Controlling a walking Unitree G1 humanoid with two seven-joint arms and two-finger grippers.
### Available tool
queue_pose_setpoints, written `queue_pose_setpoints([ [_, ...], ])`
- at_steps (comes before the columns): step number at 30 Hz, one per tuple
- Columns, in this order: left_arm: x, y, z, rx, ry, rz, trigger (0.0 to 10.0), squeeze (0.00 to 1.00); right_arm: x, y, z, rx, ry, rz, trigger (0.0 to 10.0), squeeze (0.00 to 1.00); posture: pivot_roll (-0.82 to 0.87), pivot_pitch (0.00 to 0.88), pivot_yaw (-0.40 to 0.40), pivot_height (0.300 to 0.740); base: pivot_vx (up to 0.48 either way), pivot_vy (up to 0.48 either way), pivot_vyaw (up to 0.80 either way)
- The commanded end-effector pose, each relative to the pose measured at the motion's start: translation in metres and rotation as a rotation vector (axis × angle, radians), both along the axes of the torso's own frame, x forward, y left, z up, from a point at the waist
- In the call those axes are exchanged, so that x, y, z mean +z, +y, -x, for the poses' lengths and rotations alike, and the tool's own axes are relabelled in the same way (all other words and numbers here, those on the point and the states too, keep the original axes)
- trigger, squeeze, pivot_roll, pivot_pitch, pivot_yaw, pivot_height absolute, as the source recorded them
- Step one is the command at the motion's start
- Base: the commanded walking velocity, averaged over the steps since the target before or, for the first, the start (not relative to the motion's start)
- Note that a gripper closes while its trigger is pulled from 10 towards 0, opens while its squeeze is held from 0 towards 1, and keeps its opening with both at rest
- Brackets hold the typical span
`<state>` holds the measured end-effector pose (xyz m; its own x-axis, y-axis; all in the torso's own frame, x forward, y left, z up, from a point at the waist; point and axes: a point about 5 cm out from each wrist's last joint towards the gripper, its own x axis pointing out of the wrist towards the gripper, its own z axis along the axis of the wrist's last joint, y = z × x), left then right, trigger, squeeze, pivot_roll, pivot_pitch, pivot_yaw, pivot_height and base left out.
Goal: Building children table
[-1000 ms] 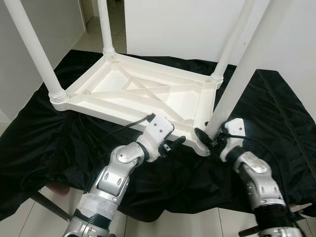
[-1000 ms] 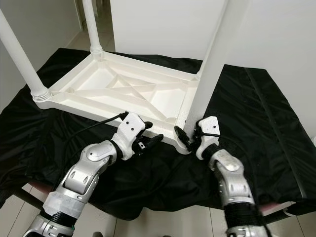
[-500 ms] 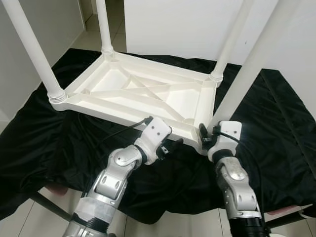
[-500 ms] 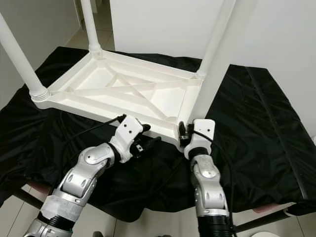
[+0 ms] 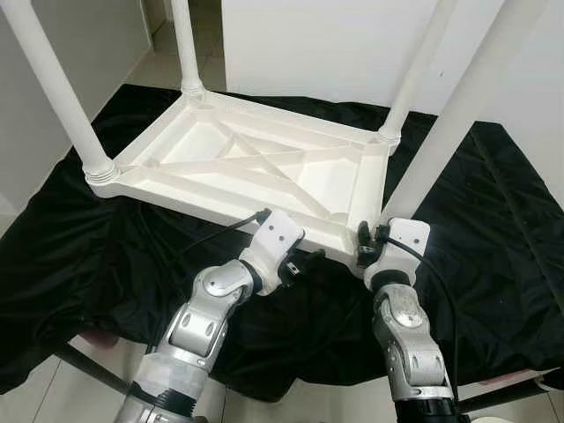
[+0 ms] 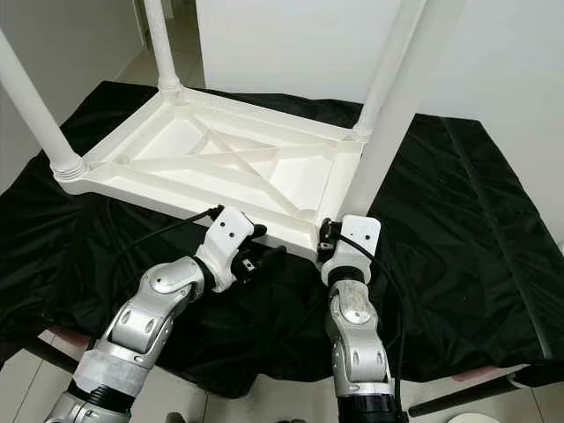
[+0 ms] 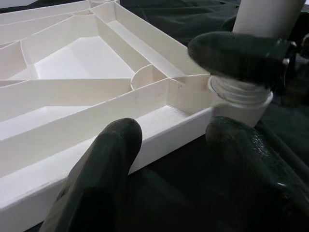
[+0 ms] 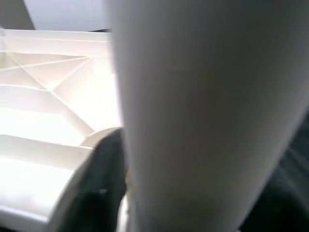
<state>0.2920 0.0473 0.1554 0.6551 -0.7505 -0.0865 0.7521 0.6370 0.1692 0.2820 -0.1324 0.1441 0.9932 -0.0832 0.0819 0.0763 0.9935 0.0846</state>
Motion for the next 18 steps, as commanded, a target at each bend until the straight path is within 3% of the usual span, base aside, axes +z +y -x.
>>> queue_pose_setpoints([
  [1,0.001,0.004,-0.002,0.098,-0.006,0.013,10.0,0.0,-0.002,0.015,0.003,0.036,0.003,-0.079,10.0,1.0,0.0,0.064,-0.029,0.74,0.0,0.0,0.0],
  [9,0.001,0.005,-0.003,0.107,-0.006,0.013,10.0,0.0,0.0,0.01,0.002,0.049,-0.016,-0.066,10.0,1.0,0.0,0.061,-0.033,0.74,0.0,0.0,0.0],
  [15,0.002,0.008,-0.002,0.11,-0.028,0.003,10.0,0.0,0.0,-0.003,0.007,0.151,-0.026,0.004,10.0,1.0,0.02,0.055,-0.045,0.74,0.0,0.0,0.0],
  [16,0.002,0.009,-0.002,0.109,-0.031,0.001,10.0,0.0,-0.001,-0.006,0.008,0.202,-0.025,0.022,10.0,0.0,0.02,0.056,-0.044,0.74,0.0,0.0,0.0],
  [18,0.003,0.009,-0.003,0.107,-0.035,-0.001,10.0,0.0,-0.002,-0.009,0.01,0.266,-0.029,0.047,10.0,0.0,0.02,0.056,-0.041,0.74,0.0,0.0,0.0],
])
